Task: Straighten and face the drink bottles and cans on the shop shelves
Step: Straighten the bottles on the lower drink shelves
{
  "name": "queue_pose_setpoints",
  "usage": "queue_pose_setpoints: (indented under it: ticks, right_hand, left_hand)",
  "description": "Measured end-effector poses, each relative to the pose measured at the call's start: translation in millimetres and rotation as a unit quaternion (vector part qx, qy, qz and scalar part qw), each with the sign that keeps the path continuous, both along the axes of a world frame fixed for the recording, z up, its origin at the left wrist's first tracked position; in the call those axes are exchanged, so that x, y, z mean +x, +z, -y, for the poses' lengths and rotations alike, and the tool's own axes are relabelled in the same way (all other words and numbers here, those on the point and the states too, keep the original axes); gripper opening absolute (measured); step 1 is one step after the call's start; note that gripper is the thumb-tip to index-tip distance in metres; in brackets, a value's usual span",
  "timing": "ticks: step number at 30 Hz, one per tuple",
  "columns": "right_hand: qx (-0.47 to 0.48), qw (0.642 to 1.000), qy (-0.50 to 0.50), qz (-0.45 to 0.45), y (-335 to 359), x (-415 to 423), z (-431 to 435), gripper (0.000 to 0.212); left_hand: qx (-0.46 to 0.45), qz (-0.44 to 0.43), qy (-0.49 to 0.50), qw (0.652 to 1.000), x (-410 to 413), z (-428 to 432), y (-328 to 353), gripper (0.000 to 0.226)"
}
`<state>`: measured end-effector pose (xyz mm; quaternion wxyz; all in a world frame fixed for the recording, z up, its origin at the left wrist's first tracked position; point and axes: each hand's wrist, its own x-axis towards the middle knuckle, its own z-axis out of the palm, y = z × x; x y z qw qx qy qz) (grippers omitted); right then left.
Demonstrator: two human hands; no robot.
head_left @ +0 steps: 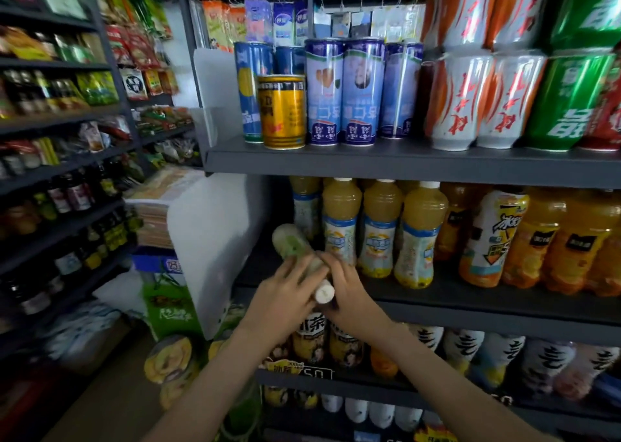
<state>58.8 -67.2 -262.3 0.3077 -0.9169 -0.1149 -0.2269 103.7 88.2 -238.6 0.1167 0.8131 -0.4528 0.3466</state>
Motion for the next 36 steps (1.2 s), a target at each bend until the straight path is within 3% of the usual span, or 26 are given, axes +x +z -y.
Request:
queue_pose_setpoints:
  ticks: [2,4,6,10,14,19,24,28,31,36]
  right_hand:
    - [0.073,0.997,0.012,0.012,6,9,-8,0.081]
    - [0.149,0.988,-0.01,0.033,17,18,-15,0.073]
    - [0.188,0.98,-0.051,0.032,29,27,-21,0.066]
    - [0.177,0.976,-0.118,0.053,42,44,-27,0.056]
    - [0.154,0.97,-0.185,0.031,50,61,-28,0.036]
    - [0.087,0.978,-0.187,0.035,44,55,-36,0.048]
    - [0.087,0.984,-0.156,0.023,19,30,-28,0.04]
    - [0.096,0.983,-0.153,0.038,7,4,-22,0.034]
    - [0.091,0.978,-0.188,0.019,-16,-29,-6,0.028]
    - [0.106,0.958,-0.263,-0.033,-61,-98,50,0.027]
  left_hand:
    - [-0.094,-0.003,-0.011,0.996,-1,1,22,0.038]
    - [-0.193,-0.06,-0.01,0.979,-7,3,49,0.037]
    - [-0.262,-0.171,0.018,0.949,-13,7,74,0.043]
    - [-0.316,-0.346,0.02,0.883,7,16,83,0.053]
    - [-0.277,-0.503,0.001,0.819,38,21,62,0.061]
    - [-0.292,-0.466,0.032,0.835,68,22,42,0.046]
    - [-0.273,-0.427,0.045,0.861,81,27,23,0.052]
    - [-0.314,-0.398,0.06,0.86,73,33,13,0.062]
    - [-0.361,-0.369,0.084,0.852,35,43,-4,0.078]
    - [-0.315,-0.299,0.065,0.898,-69,90,-43,0.061]
